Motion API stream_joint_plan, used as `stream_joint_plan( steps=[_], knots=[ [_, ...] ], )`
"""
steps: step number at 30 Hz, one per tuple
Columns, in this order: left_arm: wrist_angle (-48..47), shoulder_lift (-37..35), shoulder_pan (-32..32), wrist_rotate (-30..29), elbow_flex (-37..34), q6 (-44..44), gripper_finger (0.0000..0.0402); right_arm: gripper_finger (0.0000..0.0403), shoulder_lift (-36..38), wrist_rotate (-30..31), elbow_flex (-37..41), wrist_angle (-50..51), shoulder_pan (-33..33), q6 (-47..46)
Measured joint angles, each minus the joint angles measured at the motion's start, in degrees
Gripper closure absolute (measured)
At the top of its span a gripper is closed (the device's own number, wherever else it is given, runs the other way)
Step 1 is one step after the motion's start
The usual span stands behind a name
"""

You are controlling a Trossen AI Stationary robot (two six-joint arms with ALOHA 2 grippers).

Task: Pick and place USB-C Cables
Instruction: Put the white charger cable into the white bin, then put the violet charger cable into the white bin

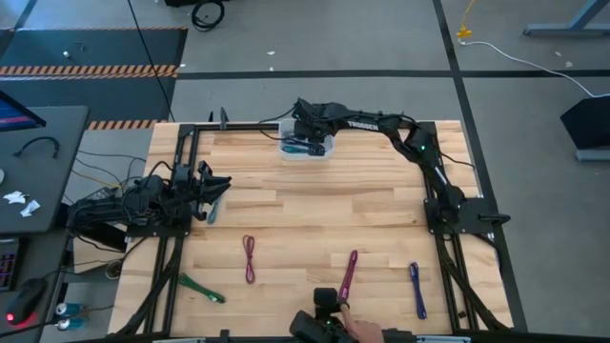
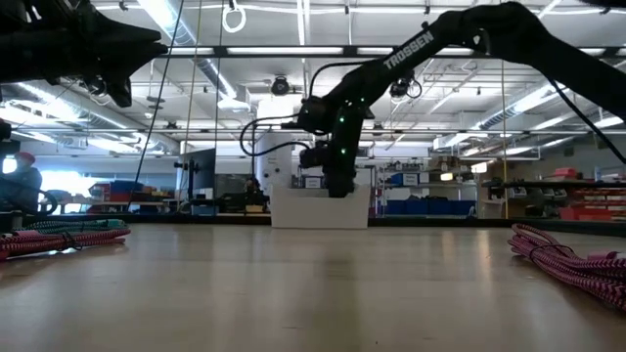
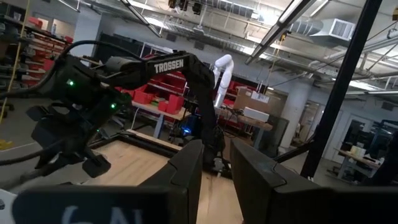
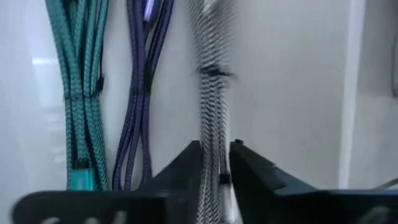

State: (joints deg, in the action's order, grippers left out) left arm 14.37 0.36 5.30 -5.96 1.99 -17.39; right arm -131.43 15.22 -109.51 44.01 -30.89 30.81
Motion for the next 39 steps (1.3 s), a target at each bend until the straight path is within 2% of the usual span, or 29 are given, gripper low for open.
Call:
stream_joint_plan(
  steps=[5,8,12,14,17,20,23,26,30,34,39],
  knots=[
    [0.0,0.0,0.0,0.0,0.0,0.0,0.0318,0.0254,4.0,-0.1,0.0,-1.0,0.2,-1.2],
    [0.0,0.0,0.0,0.0,0.0,0.0,0.0318,0.0239,7.6,-3.8,0.0,-0.5,0.3,-6.7],
    [0.0,0.0,0.0,0.0,0.0,0.0,0.0314,0.0241,13.9,-15.7,0.0,-0.9,0.4,-18.5],
    [0.0,0.0,0.0,0.0,0.0,0.0,0.0312,0.0247,17.0,-19.5,1.3,-2.7,1.4,-23.5],
    [0.0,0.0,0.0,0.0,0.0,0.0,0.0311,0.0261,22.6,-20.5,7.4,-5.6,5.3,-28.0],
    [0.0,0.0,0.0,0.0,0.0,0.0,0.031,0.0279,29.4,-16.6,17.3,-8.1,11.1,-33.6],
    [0.0,0.0,0.0,0.0,0.0,0.0,0.031,0.0297,36.4,-12.8,28.2,-10.4,17.5,-45.8],
    [0.0,0.0,0.0,0.0,0.0,0.0,0.031,0.0308,43.0,-12.8,36.8,-10.1,23.9,-61.8],
    [0.0,0.0,0.0,0.0,0.0,0.0,0.0313,0.0308,49.7,-18.6,44.6,-2.9,31.4,-84.0],
    [-0.1,0.0,0.0,-0.5,0.0,0.1,0.0318,0.029,54.7,-23.9,50.2,7.3,40.0,-104.3],
    [-0.8,0.0,0.0,-1.9,0.0,0.1,0.0317,0.0235,57.7,-33.6,57.1,5.9,52.6,-126.7]
  ],
)
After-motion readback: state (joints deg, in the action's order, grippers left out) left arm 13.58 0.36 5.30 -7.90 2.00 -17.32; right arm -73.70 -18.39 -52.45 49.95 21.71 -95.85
